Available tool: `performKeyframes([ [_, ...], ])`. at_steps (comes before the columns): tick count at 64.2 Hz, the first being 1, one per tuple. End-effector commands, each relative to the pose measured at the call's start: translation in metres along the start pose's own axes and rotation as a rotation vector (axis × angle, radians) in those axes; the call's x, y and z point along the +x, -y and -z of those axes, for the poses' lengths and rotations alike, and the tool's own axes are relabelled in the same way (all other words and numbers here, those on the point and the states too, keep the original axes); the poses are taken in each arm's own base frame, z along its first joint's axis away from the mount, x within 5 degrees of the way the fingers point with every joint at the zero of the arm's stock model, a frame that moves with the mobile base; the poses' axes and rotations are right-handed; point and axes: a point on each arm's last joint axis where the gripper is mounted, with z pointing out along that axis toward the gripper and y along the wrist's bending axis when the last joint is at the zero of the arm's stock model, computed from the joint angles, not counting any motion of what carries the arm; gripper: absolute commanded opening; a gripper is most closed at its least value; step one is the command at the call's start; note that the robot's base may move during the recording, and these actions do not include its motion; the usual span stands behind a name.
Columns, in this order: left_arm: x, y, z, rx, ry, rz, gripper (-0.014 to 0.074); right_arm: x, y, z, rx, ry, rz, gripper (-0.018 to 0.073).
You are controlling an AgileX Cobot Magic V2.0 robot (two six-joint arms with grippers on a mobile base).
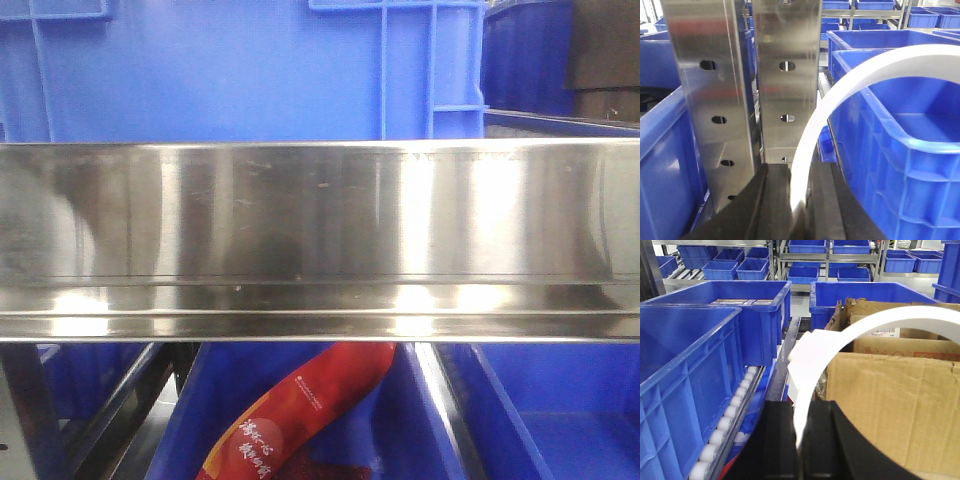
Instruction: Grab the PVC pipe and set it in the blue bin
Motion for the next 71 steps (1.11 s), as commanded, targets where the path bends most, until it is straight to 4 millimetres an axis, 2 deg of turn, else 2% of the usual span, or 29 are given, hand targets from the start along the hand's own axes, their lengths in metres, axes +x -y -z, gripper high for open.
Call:
performKeyframes([
  [1, -0.0026, 0.0, 0.0013, 0.0, 0.032, 0.011, -0.0111, -0.0029, -0.0001, 0.0019, 0.0, 0.031, 0.009, -0.0168],
  [71, -0.0026, 0.0, 0.0013, 0.0, 0.032, 0.011, -0.0111, -0.0029, -0.0001, 0.0019, 0.0, 0.031, 0.009, -0.0168],
])
